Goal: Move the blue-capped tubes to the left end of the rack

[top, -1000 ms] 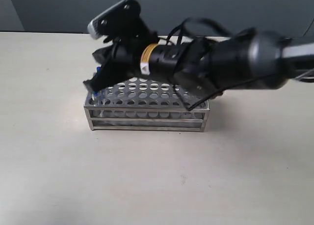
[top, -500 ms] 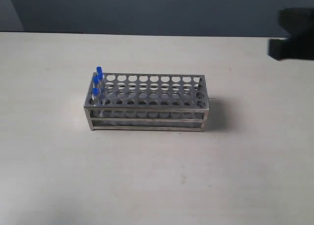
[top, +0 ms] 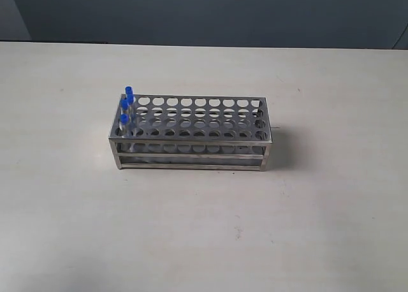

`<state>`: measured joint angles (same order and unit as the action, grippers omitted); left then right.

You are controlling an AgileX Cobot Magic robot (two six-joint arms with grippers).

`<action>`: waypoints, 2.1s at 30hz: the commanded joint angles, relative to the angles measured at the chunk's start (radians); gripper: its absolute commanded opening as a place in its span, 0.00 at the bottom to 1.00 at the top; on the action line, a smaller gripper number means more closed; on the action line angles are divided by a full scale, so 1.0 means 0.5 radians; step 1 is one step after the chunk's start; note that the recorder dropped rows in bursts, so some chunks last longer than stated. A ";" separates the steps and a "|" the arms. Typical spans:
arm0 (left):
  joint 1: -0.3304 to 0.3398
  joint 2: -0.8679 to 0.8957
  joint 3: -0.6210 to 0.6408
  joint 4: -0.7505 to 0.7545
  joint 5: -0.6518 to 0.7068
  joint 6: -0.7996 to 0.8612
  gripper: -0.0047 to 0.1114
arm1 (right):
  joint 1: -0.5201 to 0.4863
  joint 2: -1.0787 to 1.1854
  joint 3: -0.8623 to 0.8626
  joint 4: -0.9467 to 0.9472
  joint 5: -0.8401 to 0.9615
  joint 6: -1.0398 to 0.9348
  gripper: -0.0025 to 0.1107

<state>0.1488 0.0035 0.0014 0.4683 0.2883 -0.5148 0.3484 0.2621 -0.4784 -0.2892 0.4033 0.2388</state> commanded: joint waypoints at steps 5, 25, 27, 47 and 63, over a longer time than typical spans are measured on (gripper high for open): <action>-0.005 -0.007 -0.003 0.000 0.005 -0.003 0.05 | -0.010 -0.157 0.084 0.017 -0.054 0.001 0.02; -0.005 -0.007 -0.003 0.000 0.005 -0.003 0.05 | -0.020 -0.524 0.957 0.158 -0.315 0.001 0.02; -0.005 -0.007 -0.003 0.000 0.005 -0.003 0.05 | -0.020 -0.524 0.957 0.225 -0.229 0.001 0.02; -0.005 -0.007 -0.003 0.000 0.005 -0.003 0.05 | -0.020 -0.524 0.957 0.238 -0.190 0.001 0.02; -0.005 -0.007 -0.003 0.000 0.005 -0.003 0.05 | -0.020 -0.524 0.957 0.238 -0.195 0.001 0.02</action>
<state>0.1488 0.0035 0.0014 0.4683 0.2883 -0.5148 0.3427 0.0053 -0.0017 -0.1705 0.3114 0.2427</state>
